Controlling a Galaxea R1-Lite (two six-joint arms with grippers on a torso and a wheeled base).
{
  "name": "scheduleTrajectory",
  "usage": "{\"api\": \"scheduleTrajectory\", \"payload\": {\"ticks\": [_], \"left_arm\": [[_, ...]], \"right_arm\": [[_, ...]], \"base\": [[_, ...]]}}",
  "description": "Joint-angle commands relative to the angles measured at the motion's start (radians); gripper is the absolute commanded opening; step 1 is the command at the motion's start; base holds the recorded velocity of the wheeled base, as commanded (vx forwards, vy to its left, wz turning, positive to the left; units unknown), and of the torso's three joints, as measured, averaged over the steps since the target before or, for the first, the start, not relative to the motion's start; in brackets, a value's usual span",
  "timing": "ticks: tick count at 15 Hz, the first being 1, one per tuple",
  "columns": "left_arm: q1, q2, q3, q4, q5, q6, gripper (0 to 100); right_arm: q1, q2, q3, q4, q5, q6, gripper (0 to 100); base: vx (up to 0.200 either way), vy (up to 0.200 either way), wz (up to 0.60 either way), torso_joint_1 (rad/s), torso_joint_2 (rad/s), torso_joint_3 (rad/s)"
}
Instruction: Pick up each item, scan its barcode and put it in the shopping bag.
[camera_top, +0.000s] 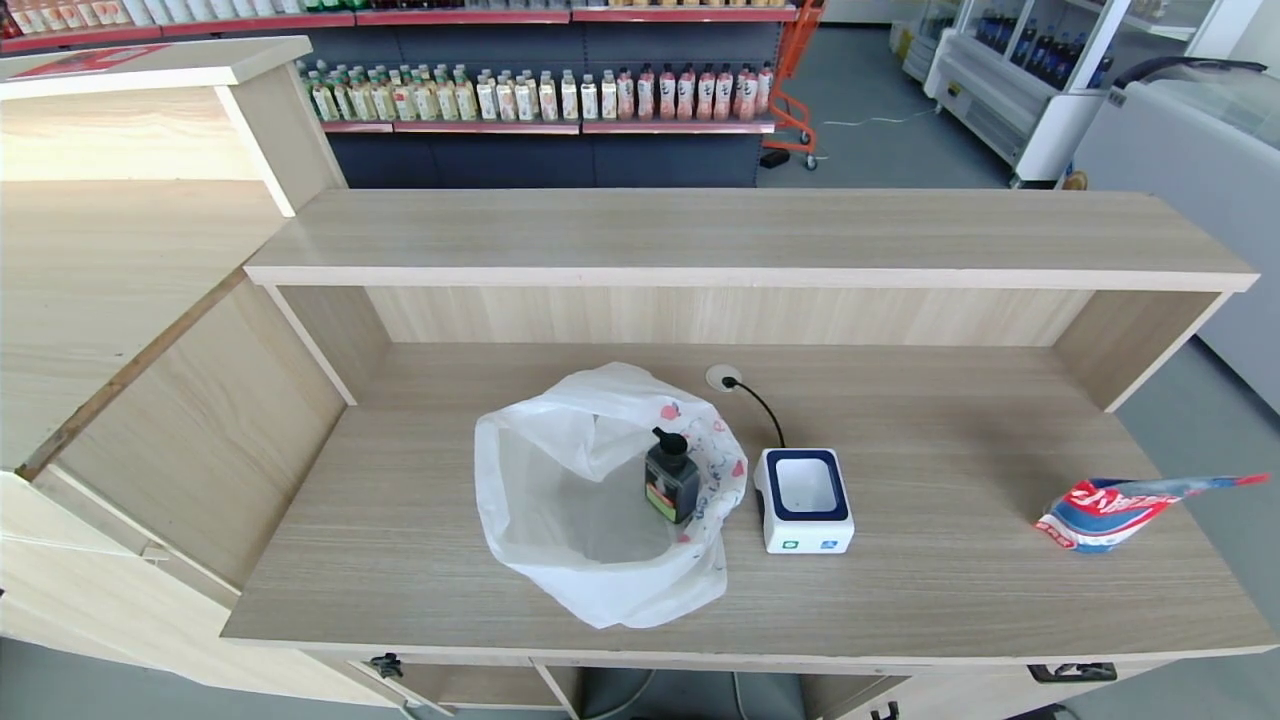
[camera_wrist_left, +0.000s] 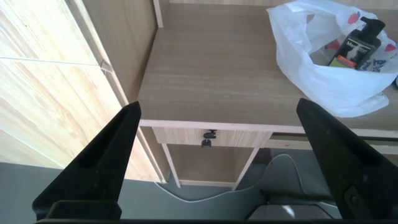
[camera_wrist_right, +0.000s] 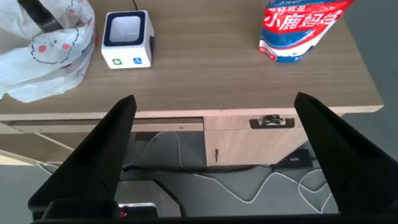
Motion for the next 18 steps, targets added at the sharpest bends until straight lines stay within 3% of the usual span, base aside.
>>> {"api": "scheduleTrajectory", "payload": {"ticks": [1, 6, 18], "left_arm": [[0.0, 0.0, 0.0, 0.0, 0.0, -0.001, 100], [0.0, 0.0, 0.0, 0.0, 0.0, 0.001, 100], [0.0, 0.0, 0.0, 0.0, 0.0, 0.004, 100]], "right_arm": [[-0.006, -0.068, 0.007, 0.0, 0.001, -0.001, 100], [-0.006, -0.068, 0.007, 0.0, 0.0, 0.001, 100], [-0.006, -0.068, 0.007, 0.0, 0.001, 0.002, 100]], "base": [[0.0, 0.0, 0.0, 0.0, 0.0, 0.0], [0.0, 0.0, 0.0, 0.0, 0.0, 0.0], [0.0, -0.2, 0.0, 0.003, 0.0, 0.002]]}}
